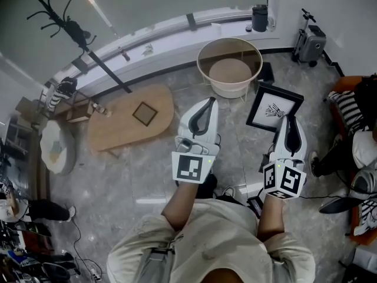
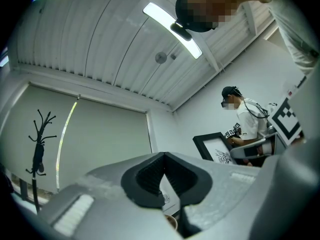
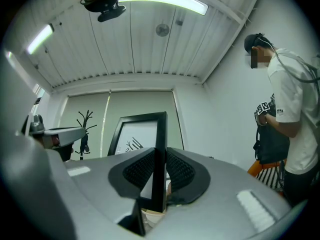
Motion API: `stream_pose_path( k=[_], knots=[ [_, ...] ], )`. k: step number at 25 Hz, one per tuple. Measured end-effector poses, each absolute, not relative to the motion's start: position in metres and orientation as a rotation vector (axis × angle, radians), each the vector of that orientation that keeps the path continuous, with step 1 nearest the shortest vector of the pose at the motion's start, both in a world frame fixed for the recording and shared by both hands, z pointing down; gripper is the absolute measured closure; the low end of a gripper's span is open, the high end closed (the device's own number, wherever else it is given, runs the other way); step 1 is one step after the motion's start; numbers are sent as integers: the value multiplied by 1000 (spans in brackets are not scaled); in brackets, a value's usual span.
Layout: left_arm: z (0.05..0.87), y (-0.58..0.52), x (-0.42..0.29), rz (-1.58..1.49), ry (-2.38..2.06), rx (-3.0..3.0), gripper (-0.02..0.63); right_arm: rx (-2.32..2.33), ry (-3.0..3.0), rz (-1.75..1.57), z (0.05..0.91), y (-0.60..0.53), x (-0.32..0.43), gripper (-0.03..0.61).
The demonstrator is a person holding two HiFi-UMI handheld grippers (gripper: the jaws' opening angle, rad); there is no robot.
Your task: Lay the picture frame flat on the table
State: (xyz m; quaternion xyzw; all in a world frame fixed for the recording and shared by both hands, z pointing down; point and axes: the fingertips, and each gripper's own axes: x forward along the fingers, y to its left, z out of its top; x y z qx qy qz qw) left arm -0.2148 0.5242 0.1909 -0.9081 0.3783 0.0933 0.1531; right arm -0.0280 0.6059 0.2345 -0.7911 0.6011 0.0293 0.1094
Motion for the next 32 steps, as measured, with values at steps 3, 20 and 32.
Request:
stream_pose_path(
  k=[3, 20, 32],
  knots=[
    [193, 523, -212, 283, 1070, -2618, 611, -2340, 1755, 102, 235, 607, -26, 506],
    [229, 465, -166, 264, 923, -2700, 611, -2501, 1658, 106, 258, 571, 3, 506],
    [230, 350, -174, 279, 948, -2673, 611, -2520, 1705, 147, 249, 450, -5, 506]
  ],
)
